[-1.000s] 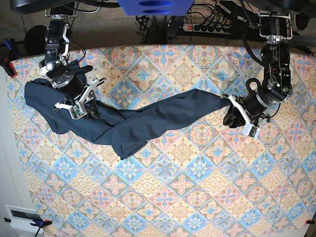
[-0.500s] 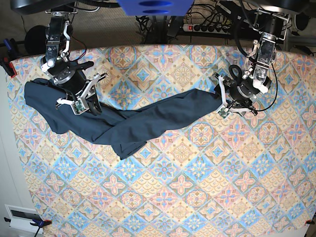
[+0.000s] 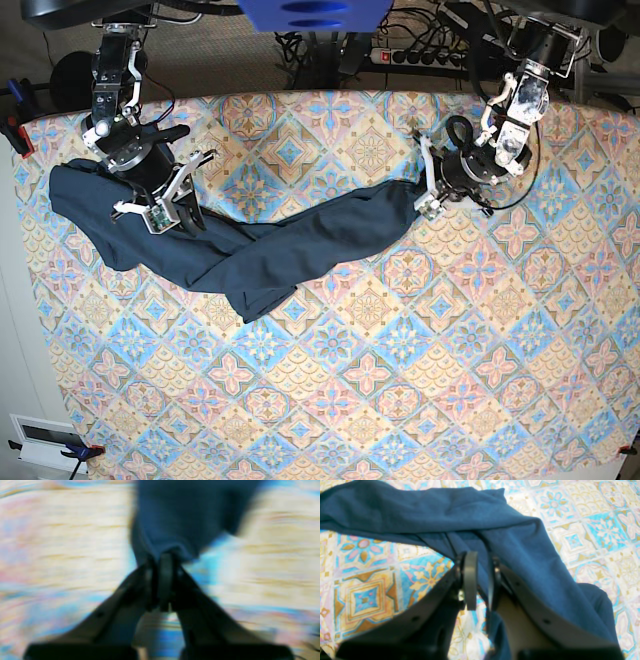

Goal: Layout the t-shirt on the table in an organized manner, then fold the t-shirt properly
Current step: 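Pull the shirt ends apart with both grippers, stretching it lengthwise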

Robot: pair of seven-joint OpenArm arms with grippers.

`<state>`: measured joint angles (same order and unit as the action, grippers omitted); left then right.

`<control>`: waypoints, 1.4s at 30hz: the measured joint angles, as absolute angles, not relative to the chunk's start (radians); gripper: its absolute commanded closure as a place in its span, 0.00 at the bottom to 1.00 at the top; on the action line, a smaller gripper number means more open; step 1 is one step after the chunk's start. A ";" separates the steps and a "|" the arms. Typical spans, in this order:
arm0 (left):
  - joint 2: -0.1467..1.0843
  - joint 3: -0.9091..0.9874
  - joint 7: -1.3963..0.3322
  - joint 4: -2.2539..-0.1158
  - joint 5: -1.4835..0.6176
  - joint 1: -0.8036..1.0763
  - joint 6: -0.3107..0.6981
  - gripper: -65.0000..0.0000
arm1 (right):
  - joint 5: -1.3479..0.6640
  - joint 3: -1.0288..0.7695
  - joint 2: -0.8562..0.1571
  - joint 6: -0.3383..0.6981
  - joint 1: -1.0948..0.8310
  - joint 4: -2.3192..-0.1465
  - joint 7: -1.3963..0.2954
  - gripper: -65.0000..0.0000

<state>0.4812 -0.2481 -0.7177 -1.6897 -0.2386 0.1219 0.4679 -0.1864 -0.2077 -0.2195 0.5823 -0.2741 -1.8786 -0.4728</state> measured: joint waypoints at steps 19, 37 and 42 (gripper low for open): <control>0.521 0.659 -0.833 -1.709 -1.205 0.194 0.450 1.00 | -0.186 -0.208 -0.220 0.582 -0.277 -1.880 -0.472 0.89; 0.540 0.673 -0.835 -1.672 -1.140 0.208 0.457 1.00 | -0.189 -0.185 -0.219 0.583 -0.325 -1.866 -0.478 0.76; 0.522 0.672 -0.833 -1.673 -1.119 0.208 0.458 1.00 | -0.187 -0.208 -0.218 0.578 -0.318 -1.779 -0.477 0.76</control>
<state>0.5224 0.6724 -0.8326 -1.6726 -1.1194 0.2085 0.4580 -0.1875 -0.2081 -0.2184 0.5777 -0.3183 -1.7794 -0.4767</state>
